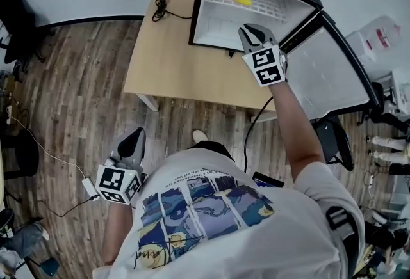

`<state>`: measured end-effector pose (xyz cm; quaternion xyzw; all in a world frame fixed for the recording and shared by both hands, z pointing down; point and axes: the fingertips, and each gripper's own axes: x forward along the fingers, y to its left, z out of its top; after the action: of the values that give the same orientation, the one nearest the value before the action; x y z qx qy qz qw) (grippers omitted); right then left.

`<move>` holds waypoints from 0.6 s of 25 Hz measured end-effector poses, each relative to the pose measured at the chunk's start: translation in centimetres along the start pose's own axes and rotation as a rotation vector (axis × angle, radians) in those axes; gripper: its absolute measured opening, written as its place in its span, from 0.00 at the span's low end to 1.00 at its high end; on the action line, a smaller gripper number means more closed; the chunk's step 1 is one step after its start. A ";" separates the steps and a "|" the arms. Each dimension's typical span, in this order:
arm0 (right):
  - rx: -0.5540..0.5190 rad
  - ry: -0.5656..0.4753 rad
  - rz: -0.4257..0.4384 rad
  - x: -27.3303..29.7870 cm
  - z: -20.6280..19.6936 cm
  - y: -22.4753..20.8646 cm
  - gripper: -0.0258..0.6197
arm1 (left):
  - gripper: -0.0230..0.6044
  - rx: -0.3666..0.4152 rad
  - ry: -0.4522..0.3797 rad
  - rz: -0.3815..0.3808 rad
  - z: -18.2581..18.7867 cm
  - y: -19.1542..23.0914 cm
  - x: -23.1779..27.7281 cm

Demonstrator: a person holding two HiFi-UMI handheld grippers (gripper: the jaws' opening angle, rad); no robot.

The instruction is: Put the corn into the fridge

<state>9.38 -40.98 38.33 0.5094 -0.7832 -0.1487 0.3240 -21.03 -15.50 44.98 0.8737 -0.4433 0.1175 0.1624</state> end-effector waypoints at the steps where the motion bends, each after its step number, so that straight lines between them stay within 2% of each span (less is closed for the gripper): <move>1: 0.015 0.003 0.003 -0.8 0.0 0.8 0.11 | 0.05 0.004 0.002 -0.006 -0.2 0.0 -0.4; 15: 0.241 -0.047 0.028 -13.0 1.3 11.5 0.06 | 0.05 0.016 0.034 -0.106 -3.9 -1.5 -4.2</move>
<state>3.96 -24.46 39.24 0.5302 -0.8097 -0.0609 0.2440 -22.49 -10.09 46.82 0.8951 -0.3925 0.1270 0.1690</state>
